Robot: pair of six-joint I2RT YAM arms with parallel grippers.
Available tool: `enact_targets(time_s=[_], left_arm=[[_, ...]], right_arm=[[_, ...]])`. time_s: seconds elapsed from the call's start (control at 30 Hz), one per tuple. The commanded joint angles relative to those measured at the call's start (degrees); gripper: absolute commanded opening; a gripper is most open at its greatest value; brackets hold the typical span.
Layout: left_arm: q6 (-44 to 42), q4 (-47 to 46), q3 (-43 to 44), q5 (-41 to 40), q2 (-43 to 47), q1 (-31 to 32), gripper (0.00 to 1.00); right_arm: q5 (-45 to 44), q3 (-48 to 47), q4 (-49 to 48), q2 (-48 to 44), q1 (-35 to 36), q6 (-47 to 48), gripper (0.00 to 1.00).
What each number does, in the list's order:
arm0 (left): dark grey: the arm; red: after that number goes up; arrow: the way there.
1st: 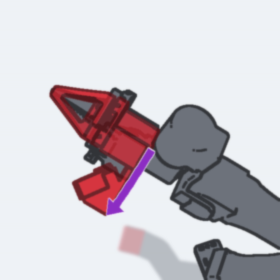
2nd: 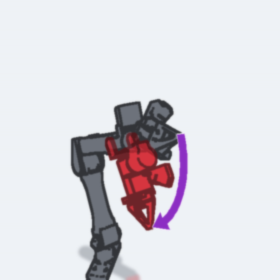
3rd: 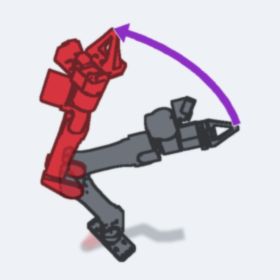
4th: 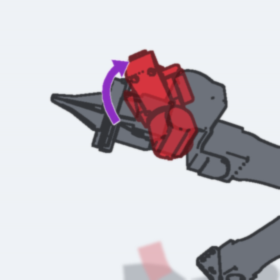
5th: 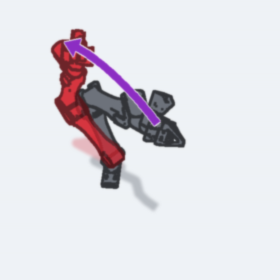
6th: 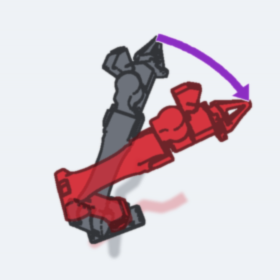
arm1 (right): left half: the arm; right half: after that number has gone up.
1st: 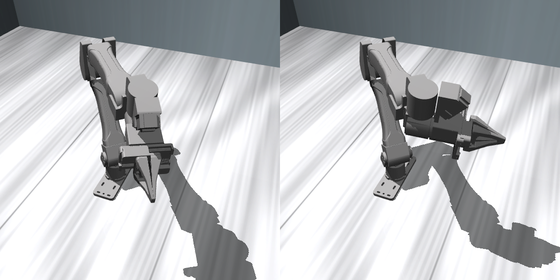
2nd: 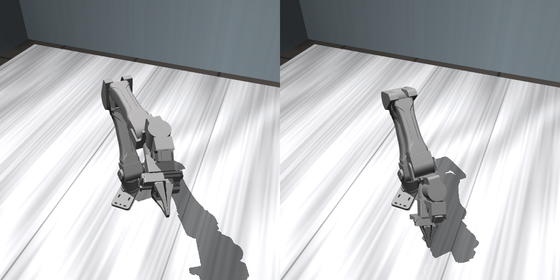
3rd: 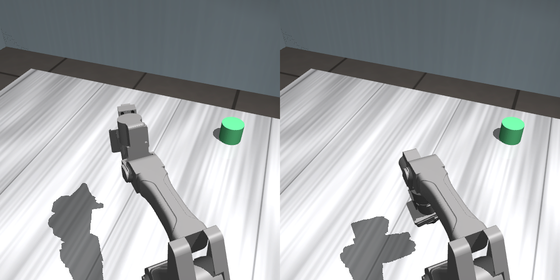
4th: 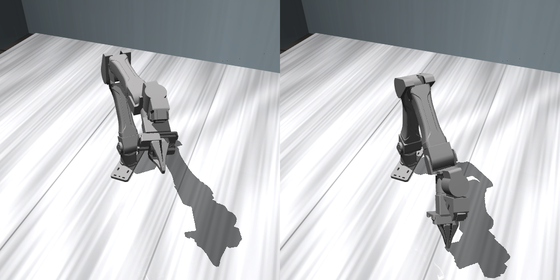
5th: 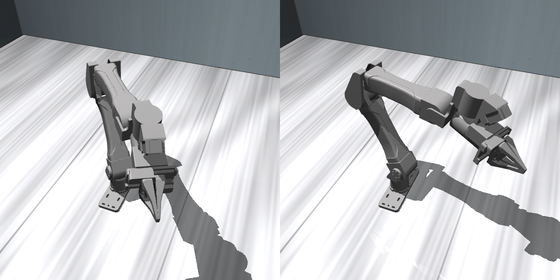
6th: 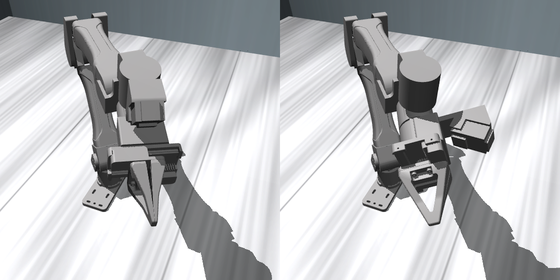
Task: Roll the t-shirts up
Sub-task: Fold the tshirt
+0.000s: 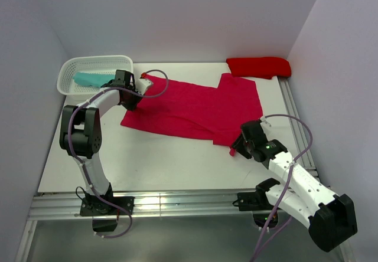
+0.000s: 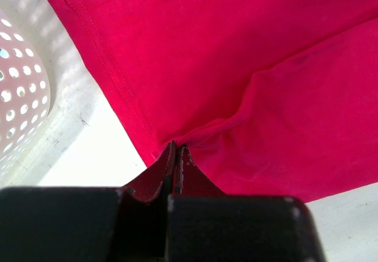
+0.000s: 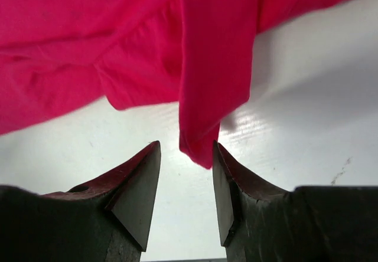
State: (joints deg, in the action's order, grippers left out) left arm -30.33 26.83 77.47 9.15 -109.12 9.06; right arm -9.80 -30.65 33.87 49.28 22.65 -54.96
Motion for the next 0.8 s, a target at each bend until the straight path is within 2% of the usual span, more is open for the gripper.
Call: enact_targets(time_s=[0.0,0.2,0.3,0.33,0.4,0.43,0.53,0.77], left_arm=[[0.7,-0.3,0.4,0.6,2.5,0.3,0.00],[0.8,-0.2,0.2,0.2,2.7,0.3,0.00],[0.4,-0.1,0.2,0.0,2.9,0.3,0.00],[0.5,-0.2,0.0,-0.3,2.9,0.3,0.00],[0.4,-0.3,-0.1,-0.7,3.6,0.3,0.00],[0.4,-0.2,-0.3,-1.5,3.8,0.3,0.00],[0.2,0.3,-0.9,-3.0,5.5,0.3,0.00],[-0.3,1.6,-3.6,-5.5,11.5,0.3,0.00]], right_arm=[[-3.6,1.0,0.9,1.1,3.1,-4.1,0.47],[-4.1,2.7,-0.5,2.7,5.5,-5.2,0.45],[-4.1,3.1,-0.8,2.8,5.6,-5.2,0.38],[-4.2,3.1,-0.4,2.6,5.6,-5.2,0.29],[-4.5,2.6,0.4,0.7,5.6,-5.4,0.20],[-5.0,2.3,1.8,-0.2,5.6,-5.5,0.12],[-6.1,-0.1,5.9,-5.2,5.6,-5.9,0.00],[-8.6,-7.0,16.6,-19.1,5.5,-7.9,0.00]])
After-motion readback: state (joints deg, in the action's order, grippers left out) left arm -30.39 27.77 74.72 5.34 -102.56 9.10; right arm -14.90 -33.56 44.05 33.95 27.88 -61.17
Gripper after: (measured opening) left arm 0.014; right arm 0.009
